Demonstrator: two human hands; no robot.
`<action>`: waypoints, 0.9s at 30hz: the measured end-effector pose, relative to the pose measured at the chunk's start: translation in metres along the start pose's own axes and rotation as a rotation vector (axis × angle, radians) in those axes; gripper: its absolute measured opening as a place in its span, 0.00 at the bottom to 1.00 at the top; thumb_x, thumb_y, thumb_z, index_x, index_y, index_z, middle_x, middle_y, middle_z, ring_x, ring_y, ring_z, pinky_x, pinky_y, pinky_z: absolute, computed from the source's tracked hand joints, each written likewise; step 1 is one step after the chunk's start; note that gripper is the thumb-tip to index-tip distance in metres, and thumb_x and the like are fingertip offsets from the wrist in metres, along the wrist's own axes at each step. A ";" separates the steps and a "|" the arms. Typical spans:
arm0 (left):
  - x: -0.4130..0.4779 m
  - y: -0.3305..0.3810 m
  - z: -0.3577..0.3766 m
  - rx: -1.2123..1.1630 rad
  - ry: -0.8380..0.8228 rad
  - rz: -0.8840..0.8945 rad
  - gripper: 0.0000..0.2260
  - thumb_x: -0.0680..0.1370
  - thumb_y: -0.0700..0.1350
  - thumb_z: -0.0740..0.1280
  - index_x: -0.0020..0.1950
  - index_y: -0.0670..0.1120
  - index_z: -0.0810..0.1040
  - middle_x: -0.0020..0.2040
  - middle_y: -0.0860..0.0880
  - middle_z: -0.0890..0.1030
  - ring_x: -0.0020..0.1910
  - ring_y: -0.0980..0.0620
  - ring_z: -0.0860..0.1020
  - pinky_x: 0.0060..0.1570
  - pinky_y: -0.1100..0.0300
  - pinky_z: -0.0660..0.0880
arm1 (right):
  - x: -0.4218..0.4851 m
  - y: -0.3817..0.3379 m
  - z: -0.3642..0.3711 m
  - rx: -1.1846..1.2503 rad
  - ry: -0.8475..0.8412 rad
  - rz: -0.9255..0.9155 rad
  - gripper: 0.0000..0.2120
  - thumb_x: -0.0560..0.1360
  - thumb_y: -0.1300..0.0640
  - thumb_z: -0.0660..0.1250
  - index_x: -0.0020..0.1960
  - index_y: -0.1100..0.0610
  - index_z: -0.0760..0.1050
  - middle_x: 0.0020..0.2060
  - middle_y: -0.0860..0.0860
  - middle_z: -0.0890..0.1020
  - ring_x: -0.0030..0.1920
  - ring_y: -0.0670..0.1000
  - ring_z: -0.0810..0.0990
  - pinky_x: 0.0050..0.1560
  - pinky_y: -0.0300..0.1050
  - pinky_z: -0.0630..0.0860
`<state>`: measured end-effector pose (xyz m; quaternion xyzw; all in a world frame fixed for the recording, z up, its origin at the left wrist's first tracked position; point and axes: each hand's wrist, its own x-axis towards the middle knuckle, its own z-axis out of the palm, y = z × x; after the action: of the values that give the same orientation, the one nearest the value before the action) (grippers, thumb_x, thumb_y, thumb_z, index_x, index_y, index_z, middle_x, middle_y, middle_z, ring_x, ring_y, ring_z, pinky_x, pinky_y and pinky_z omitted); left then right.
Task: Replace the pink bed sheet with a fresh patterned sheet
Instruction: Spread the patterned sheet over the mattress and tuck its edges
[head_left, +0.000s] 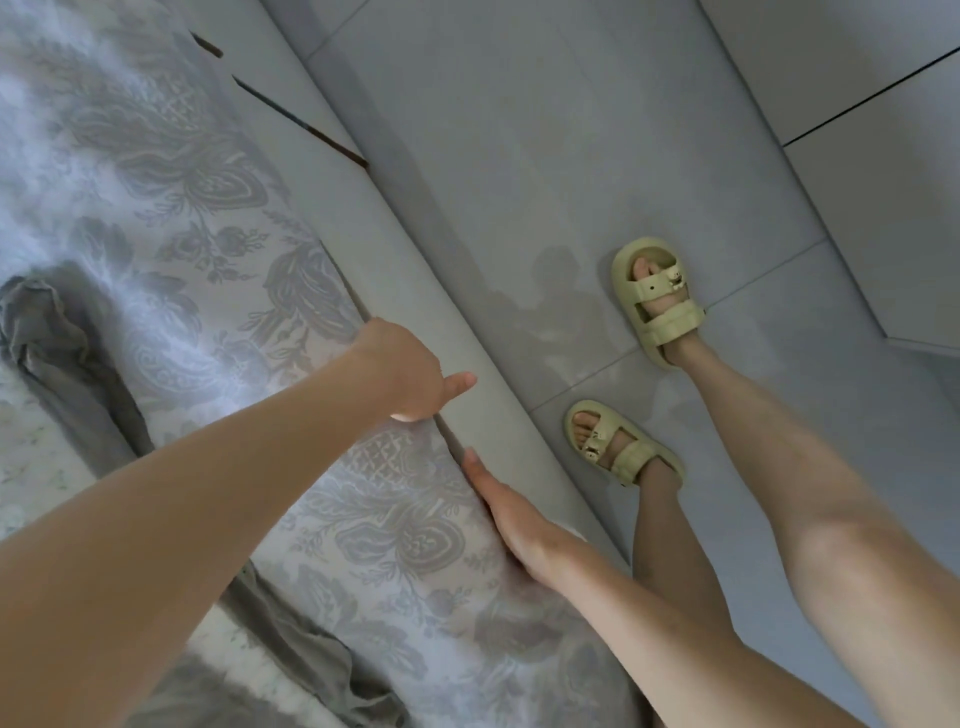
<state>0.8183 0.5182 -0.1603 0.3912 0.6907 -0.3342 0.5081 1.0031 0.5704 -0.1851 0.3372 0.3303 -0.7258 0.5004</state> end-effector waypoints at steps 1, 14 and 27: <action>-0.003 0.009 0.002 -0.064 0.037 0.060 0.32 0.80 0.62 0.38 0.42 0.45 0.75 0.40 0.48 0.76 0.47 0.48 0.76 0.46 0.56 0.66 | -0.002 0.004 -0.007 0.006 0.006 0.032 0.28 0.73 0.27 0.48 0.57 0.41 0.79 0.54 0.44 0.82 0.56 0.44 0.80 0.63 0.42 0.71; -0.026 0.128 0.057 -0.031 0.080 0.318 0.28 0.83 0.55 0.42 0.52 0.43 0.79 0.50 0.44 0.81 0.53 0.44 0.76 0.51 0.53 0.71 | -0.063 0.116 -0.082 -0.108 0.634 0.053 0.11 0.81 0.55 0.59 0.58 0.54 0.76 0.54 0.49 0.79 0.56 0.49 0.77 0.56 0.42 0.70; -0.037 0.196 0.073 0.013 0.123 0.203 0.18 0.83 0.51 0.47 0.56 0.50 0.76 0.48 0.49 0.81 0.50 0.47 0.76 0.50 0.55 0.68 | -0.089 0.154 -0.064 0.137 0.181 -0.116 0.17 0.83 0.58 0.52 0.69 0.54 0.70 0.63 0.49 0.77 0.64 0.45 0.75 0.70 0.47 0.66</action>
<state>1.0293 0.5397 -0.1561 0.4823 0.6751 -0.2609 0.4936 1.1839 0.6240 -0.1691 0.4149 0.3428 -0.7410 0.4015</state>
